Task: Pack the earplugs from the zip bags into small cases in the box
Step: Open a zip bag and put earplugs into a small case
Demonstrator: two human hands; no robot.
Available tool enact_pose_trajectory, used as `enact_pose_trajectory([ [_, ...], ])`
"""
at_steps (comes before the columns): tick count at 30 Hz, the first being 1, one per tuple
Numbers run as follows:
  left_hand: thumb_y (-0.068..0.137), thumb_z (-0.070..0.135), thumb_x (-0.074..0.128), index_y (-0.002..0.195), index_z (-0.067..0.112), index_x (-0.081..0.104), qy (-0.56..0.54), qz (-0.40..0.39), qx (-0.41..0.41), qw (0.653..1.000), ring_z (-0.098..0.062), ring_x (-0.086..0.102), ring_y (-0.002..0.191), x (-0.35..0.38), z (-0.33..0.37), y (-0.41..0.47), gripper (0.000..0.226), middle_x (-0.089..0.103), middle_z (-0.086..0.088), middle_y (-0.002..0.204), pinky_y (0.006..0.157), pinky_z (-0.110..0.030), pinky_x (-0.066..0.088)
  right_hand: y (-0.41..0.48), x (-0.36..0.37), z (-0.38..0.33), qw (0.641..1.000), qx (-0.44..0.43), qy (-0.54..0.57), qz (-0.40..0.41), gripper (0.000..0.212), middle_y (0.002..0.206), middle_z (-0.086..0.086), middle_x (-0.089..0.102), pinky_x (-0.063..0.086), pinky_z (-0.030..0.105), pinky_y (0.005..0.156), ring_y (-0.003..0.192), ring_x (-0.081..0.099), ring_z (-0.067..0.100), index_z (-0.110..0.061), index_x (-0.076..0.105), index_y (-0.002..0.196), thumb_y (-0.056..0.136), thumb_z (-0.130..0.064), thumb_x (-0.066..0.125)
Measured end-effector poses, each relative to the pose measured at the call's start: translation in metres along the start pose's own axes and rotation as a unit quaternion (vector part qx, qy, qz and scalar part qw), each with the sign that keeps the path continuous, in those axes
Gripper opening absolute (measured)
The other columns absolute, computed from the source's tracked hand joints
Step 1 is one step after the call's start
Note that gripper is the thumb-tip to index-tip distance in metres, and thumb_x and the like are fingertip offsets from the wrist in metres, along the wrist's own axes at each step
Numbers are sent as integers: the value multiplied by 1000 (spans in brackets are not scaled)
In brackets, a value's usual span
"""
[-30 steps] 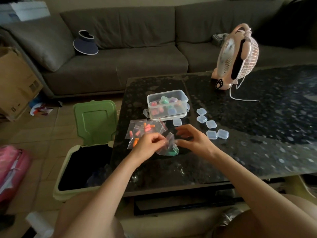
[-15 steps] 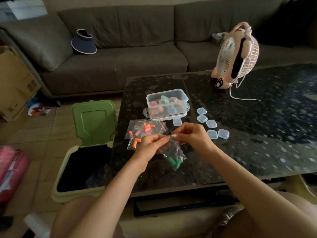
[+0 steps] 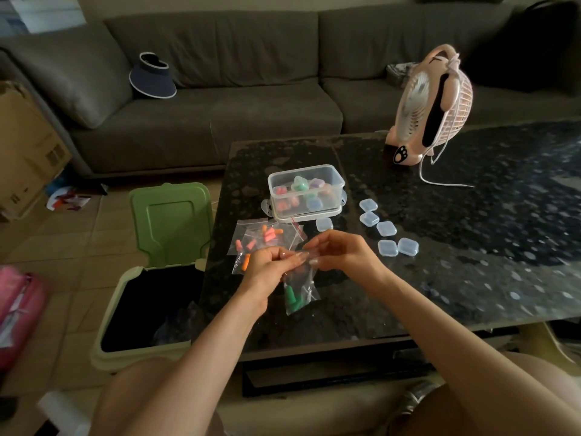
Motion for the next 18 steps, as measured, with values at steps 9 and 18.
enact_pose_trajectory([
  [9, 71, 19, 79, 64, 12, 47, 27, 10, -23, 999, 0, 61, 60, -8, -12, 4, 33, 64, 6, 60, 67, -24, 40, -1, 9, -7, 994, -18, -95, -41, 23, 72, -4, 65, 50, 18, 67, 66, 61, 3, -14, 62, 79, 73, 4, 74],
  [18, 75, 20, 75, 88, 17, 59, 141, -69, 88, 984, -18, 62, 76, 2, 1, 6, 21, 62, -2, 82, 71, -27, 53, 1, -7, 0, 981, 9, -193, 9, 17, 67, 0, 66, 47, 12, 60, 58, 61, 3, -15, 68, 73, 72, 1, 76],
])
Point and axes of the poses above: each hand's wrist, its own y-axis towards the middle knuckle, its own x-axis out of the palm, z = x × y, the point moved 8 cm from there along y, towards the middle knuckle
